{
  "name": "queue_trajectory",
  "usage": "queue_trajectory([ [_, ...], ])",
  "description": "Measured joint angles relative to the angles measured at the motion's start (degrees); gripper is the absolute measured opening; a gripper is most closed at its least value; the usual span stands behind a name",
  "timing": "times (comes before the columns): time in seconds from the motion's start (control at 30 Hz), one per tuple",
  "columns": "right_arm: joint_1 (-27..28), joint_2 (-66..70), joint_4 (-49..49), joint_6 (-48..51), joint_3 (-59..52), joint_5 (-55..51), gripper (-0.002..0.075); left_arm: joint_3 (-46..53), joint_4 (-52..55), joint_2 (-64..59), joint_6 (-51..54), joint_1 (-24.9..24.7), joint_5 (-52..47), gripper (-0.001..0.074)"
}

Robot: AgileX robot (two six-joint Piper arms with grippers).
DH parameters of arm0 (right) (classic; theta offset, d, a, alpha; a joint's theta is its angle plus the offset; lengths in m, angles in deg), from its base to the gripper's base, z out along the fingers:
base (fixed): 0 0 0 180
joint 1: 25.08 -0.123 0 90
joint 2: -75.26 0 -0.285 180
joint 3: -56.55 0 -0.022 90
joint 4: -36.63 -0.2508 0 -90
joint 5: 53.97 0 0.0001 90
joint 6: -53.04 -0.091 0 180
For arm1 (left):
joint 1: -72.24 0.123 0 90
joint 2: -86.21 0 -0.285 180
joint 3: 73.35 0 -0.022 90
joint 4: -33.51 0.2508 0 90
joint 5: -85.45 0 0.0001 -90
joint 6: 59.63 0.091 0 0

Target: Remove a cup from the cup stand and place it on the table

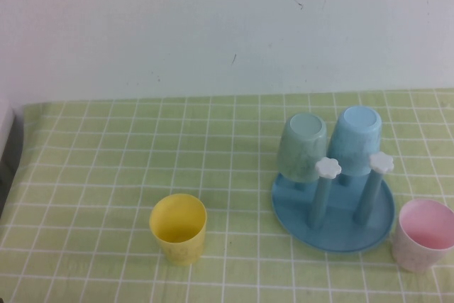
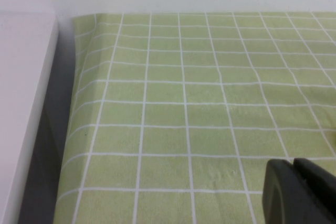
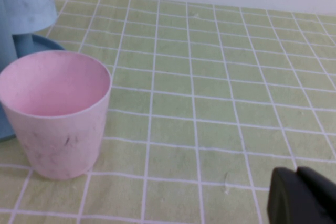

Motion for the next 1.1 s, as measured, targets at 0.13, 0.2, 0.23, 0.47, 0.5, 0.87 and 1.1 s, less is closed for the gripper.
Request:
queue_trajectory([
  [0.13, 0.0, 0.0, 0.0, 0.1, 0.0, 0.0, -0.0003, 0.0, 0.0, 0.0, 0.0, 0.0, 0.0, -0.0003],
  [0.2, 0.0, 0.0, 0.0, 0.1, 0.0, 0.0, -0.0003, 0.0, 0.0, 0.0, 0.0, 0.0, 0.0, -0.0003],
  [0.23, 0.0, 0.0, 0.0, 0.1, 0.0, 0.0, -0.0003, 0.0, 0.0, 0.0, -0.1, 0.0, 0.0, -0.0003],
  [0.47, 0.0, 0.0, 0.0, 0.3, 0.0, 0.0, -0.0003, 0.0, 0.0, 0.0, -0.1, 0.0, 0.0, -0.0003],
  [0.5, -0.1, 0.0, 0.0, 0.3, 0.0, 0.0, -0.0003, 0.0, 0.0, 0.0, -0.1, 0.0, 0.0, -0.0003],
  [0.87, -1.6, 0.0, 0.1, 0.3, 0.0, 0.0, -0.0003, 0.0, 0.0, 0.0, -0.1, 0.0, 0.0, -0.0003],
  [1.1, -1.6, 0.0, 0.1, 0.4, 0.0, 0.0, -0.0003, 0.0, 0.0, 0.0, -0.1, 0.0, 0.0, -0.0003],
])
